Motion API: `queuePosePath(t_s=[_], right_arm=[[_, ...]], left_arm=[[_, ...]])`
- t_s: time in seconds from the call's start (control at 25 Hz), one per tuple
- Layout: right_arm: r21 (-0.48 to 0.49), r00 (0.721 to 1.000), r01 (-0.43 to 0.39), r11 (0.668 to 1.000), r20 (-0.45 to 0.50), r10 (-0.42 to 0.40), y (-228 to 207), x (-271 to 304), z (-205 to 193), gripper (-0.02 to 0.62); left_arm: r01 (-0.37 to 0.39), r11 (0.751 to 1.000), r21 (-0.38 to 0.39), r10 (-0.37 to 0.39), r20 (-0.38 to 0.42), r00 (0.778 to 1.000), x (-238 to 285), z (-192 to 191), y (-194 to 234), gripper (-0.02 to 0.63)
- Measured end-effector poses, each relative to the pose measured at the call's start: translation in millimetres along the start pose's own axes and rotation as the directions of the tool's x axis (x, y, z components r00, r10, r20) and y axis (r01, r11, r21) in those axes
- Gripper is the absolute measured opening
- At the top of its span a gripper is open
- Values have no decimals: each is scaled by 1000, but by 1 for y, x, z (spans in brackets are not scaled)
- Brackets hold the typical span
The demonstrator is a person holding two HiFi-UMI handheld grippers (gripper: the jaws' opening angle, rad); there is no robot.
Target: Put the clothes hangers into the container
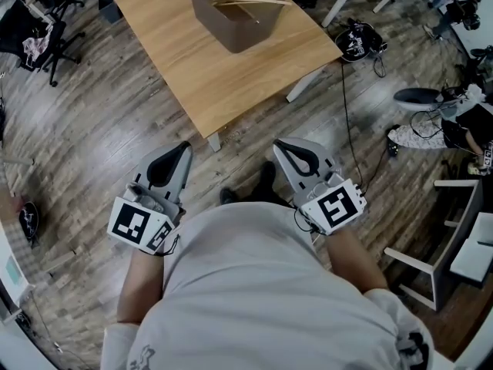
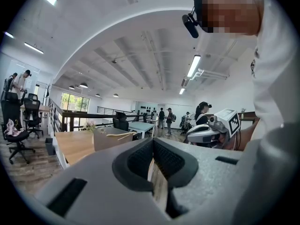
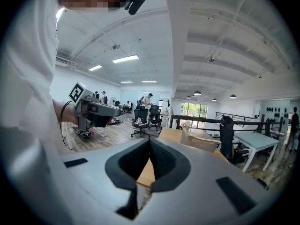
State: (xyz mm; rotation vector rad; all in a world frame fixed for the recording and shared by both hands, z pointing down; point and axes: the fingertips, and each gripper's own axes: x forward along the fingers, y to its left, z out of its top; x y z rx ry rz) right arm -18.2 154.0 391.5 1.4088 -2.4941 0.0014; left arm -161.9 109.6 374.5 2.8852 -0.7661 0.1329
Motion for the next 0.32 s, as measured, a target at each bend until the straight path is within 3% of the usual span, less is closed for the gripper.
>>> queuePosePath(t_s=[0.32], right_arm=[[-9, 1000, 11, 1000, 4, -11, 0, -2, 6, 6]], left_arm=[[7, 1000, 6, -7, 9, 1000, 0, 5, -1, 6]])
